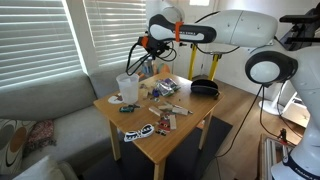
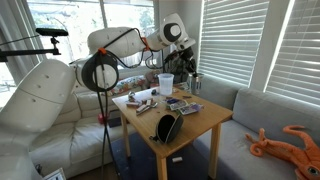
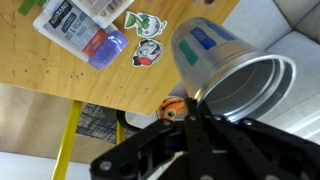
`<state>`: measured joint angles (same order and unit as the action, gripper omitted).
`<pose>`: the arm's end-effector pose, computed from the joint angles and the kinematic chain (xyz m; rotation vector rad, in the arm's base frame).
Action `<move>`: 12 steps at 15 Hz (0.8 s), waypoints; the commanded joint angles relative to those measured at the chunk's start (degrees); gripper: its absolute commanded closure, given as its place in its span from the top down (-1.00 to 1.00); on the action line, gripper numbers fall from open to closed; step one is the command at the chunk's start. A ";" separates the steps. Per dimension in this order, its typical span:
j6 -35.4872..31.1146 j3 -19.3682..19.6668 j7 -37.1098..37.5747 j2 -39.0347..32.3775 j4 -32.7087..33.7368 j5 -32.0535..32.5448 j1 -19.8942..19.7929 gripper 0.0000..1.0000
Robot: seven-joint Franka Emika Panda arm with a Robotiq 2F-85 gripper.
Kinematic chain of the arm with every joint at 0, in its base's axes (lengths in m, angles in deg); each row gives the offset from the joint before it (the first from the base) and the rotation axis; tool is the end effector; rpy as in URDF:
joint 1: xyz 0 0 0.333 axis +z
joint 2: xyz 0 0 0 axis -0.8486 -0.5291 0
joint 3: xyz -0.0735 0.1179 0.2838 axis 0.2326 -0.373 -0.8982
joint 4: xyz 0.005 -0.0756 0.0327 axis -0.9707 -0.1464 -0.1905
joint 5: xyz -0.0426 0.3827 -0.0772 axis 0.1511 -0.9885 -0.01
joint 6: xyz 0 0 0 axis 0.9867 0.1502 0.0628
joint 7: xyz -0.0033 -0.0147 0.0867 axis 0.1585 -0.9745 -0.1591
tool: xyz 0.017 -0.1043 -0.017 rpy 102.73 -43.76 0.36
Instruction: Put the silver cup next to the plastic cup
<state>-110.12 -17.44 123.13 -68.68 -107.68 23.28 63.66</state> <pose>0.7630 -0.0085 0.5593 2.3668 -1.7436 0.6927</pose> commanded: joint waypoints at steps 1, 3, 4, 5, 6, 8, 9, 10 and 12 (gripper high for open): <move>-1.49 -0.56 1.99 -0.04 -1.82 -0.44 1.02 -0.98; -1.69 -0.90 2.95 -0.18 -2.60 -0.87 1.29 -0.98; -2.04 -1.02 3.41 -0.15 -3.34 -0.89 1.39 -0.98; -2.26 -1.31 3.82 0.08 -4.26 -1.20 1.36 -0.98; -2.58 -1.63 4.27 0.11 -5.03 -1.47 1.26 -0.98; -3.17 -2.07 4.54 0.46 -6.64 -1.41 1.24 -0.88; -3.33 -2.20 4.67 0.67 -7.29 -1.40 1.19 -0.39; -3.32 -2.25 4.71 0.94 -7.85 -1.31 1.19 -0.38; -3.85 -2.03 4.36 2.61 -8.99 -0.73 1.24 -0.20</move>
<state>-112.12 -19.09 126.49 -69.55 -112.95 23.22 65.04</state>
